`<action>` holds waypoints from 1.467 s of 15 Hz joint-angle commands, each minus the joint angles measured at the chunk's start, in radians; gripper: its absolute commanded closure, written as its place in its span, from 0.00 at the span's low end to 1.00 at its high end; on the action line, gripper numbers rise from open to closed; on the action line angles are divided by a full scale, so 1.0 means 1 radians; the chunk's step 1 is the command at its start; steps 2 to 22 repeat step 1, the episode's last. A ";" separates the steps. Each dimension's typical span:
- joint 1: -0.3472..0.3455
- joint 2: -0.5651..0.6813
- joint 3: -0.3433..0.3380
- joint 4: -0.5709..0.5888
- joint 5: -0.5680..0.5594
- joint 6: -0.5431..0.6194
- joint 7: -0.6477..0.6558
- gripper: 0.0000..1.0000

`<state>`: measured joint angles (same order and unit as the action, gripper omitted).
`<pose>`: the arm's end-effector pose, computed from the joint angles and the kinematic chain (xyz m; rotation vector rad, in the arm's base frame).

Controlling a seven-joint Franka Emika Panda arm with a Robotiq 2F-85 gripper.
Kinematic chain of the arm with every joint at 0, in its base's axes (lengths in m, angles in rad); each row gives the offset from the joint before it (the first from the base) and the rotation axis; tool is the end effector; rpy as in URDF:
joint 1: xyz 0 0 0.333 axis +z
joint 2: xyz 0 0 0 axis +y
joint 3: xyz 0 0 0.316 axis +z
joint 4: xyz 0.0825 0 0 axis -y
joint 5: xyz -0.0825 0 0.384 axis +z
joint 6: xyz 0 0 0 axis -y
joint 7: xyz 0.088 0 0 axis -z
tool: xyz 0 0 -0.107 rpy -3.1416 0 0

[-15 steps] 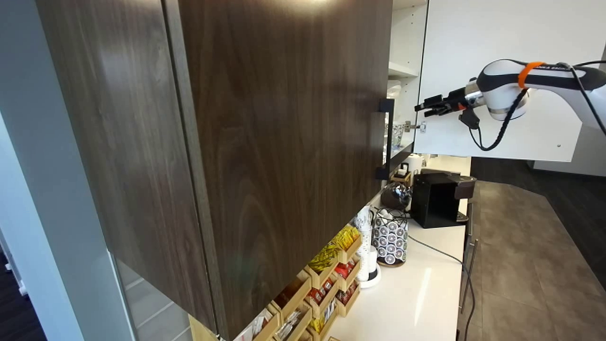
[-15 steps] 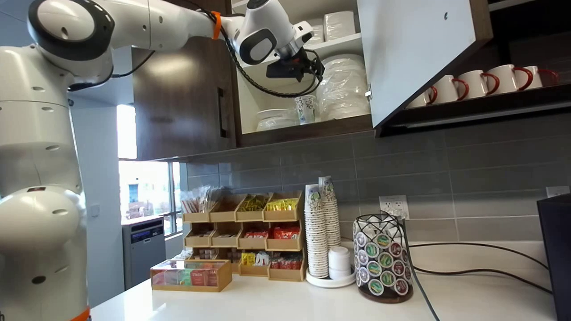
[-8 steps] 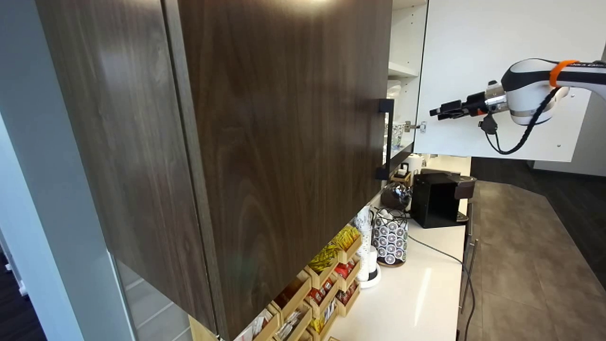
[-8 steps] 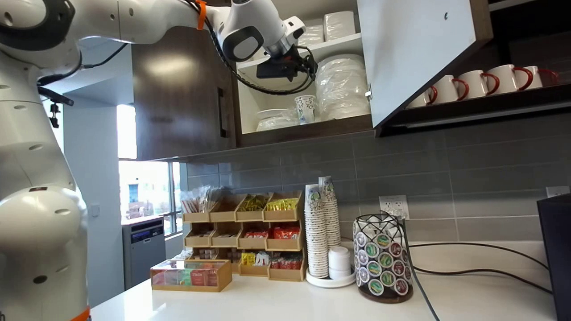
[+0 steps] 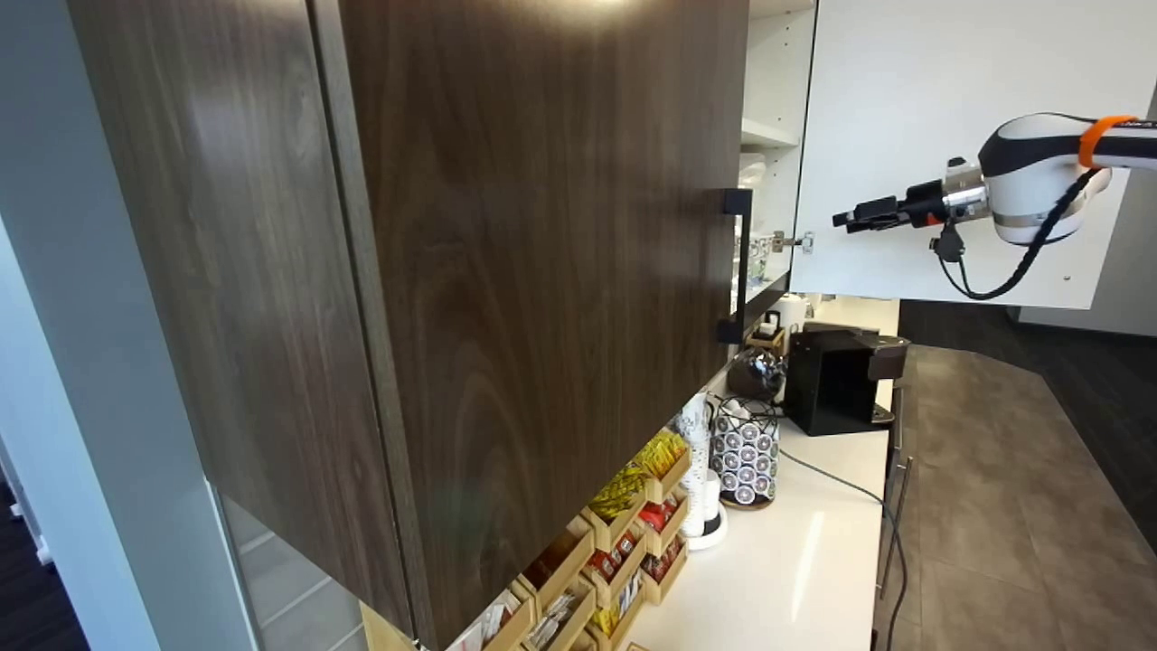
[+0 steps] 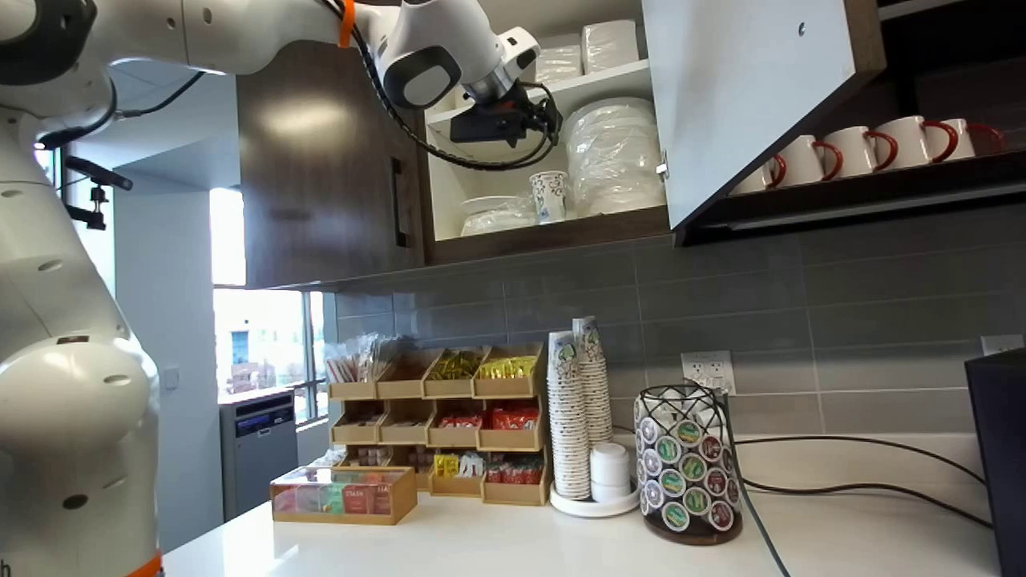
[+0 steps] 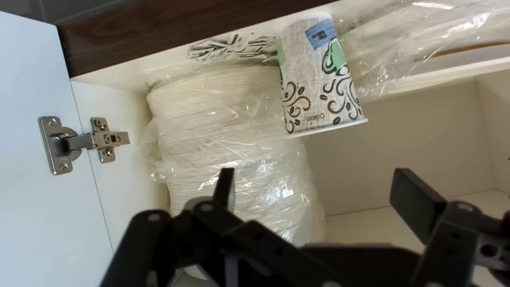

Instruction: Pick up the paper cup and place it the right way up in the bottom shelf of the open cabinet

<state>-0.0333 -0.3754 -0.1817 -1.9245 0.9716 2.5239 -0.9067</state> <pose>0.4663 -0.1325 0.7524 -2.2778 -0.1549 -1.6459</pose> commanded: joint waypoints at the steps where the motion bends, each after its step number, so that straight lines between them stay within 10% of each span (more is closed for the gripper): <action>1: 0.013 0.000 -0.010 0.001 -0.009 0.002 0.006 0.00; 22: 0.013 0.000 -0.010 0.001 -0.009 0.002 0.006 0.00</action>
